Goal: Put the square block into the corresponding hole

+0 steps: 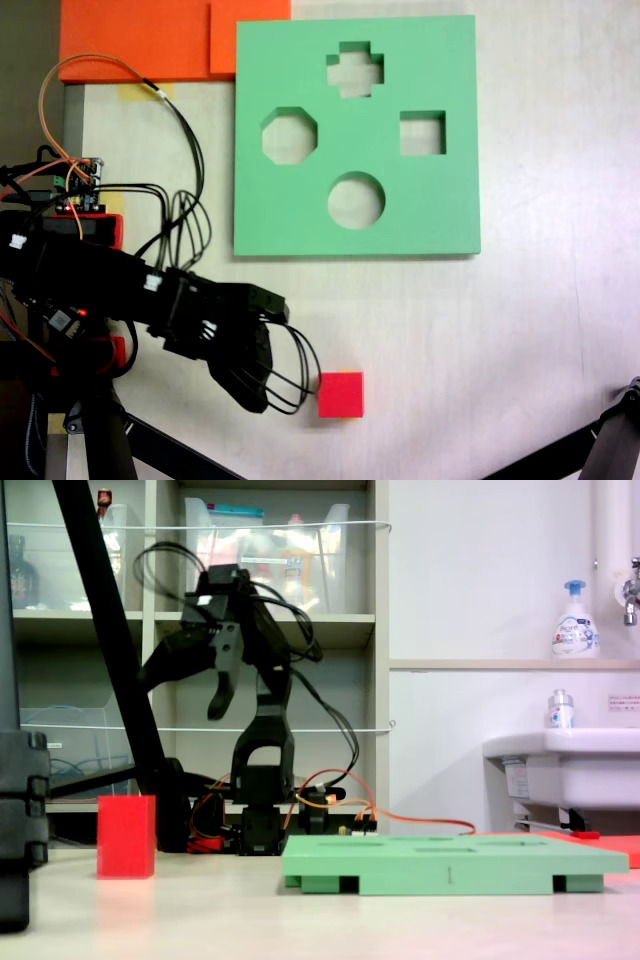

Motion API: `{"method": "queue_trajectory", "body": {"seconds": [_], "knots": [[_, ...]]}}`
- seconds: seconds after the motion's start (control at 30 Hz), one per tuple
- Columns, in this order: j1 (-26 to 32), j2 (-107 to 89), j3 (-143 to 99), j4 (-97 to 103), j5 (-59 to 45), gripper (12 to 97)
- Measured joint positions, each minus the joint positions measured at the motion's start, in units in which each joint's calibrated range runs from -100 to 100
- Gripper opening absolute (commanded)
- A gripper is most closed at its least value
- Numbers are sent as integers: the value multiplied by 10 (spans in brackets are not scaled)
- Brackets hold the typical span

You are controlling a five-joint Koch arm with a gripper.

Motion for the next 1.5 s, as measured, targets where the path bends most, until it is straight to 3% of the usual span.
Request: {"method": "queue_trajectory", "body": {"seconds": [0.07, 0.8, 1.2, 1.23, 1.3, 1.37, 1.5], "knots": [[-9, 47, 0, -3, -11, 824], [-14, 473, 88, 59, -42, 825], [-8, 610, 95, 100, -42, 817], [-9, 616, 95, 100, -42, 792], [-9, 620, 95, 100, -42, 625], [-9, 618, 97, 104, -41, 517], [-10, 614, 94, 106, -39, 457]]}}
